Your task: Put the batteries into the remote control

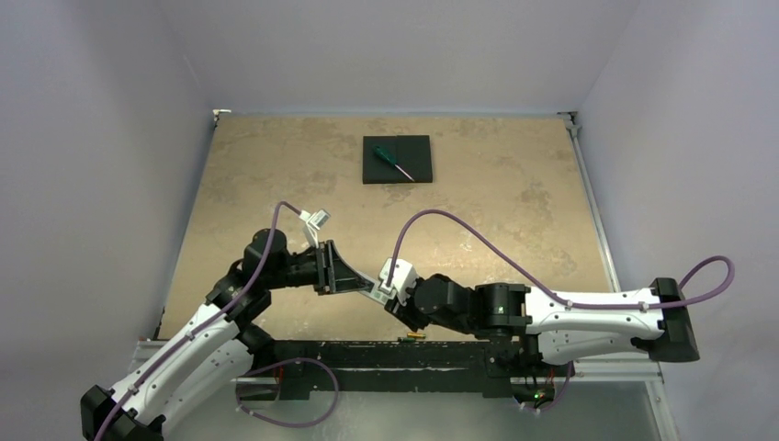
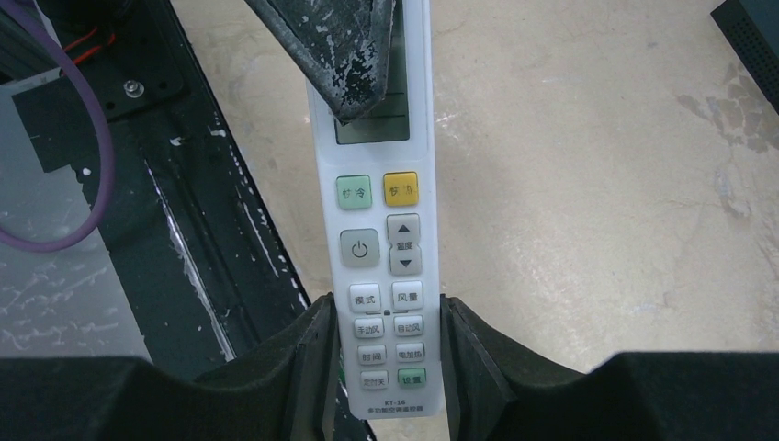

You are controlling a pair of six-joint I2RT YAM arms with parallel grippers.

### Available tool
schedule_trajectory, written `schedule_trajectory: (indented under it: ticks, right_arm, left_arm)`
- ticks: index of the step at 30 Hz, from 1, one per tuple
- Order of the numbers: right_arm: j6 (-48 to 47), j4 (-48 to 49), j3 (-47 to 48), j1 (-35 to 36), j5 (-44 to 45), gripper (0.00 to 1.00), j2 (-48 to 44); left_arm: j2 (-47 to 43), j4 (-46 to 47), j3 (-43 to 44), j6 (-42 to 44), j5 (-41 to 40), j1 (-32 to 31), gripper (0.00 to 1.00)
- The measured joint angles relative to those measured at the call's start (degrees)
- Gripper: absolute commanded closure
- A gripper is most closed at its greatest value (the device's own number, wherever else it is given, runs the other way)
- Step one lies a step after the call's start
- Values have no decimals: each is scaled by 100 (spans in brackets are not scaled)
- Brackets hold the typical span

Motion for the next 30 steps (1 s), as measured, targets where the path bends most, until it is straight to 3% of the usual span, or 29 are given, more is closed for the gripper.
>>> schedule_trajectory:
  ticks: [5,7,10,16,18,24,30]
  right_arm:
    - [2,-13,0,42,96,100,7]
    - [-7,-31,0,55,122,100,7]
    - [-7,-70,0,59,114,99,11]
    - [-4,-98,-2,59,122,48,4]
    - [4,-103,-2,66,127,38,-4]
    - [87,-269,63,70,310,25,-107]
    - [157,-479,273,310,662,22,-103]
  left_arm:
    - [9,11,-7,11,-13,0,87]
    - [9,17,-74,9,-26,11,99]
    - [7,68,-151,-26,-22,17,100]
    - [-39,192,-245,-127,-44,26,100]
    - [-127,223,-310,-212,-81,26,100]
    - [-518,188,-584,-599,-356,26,100]
    - [-918,2,-699,-1032,-719,26,100]
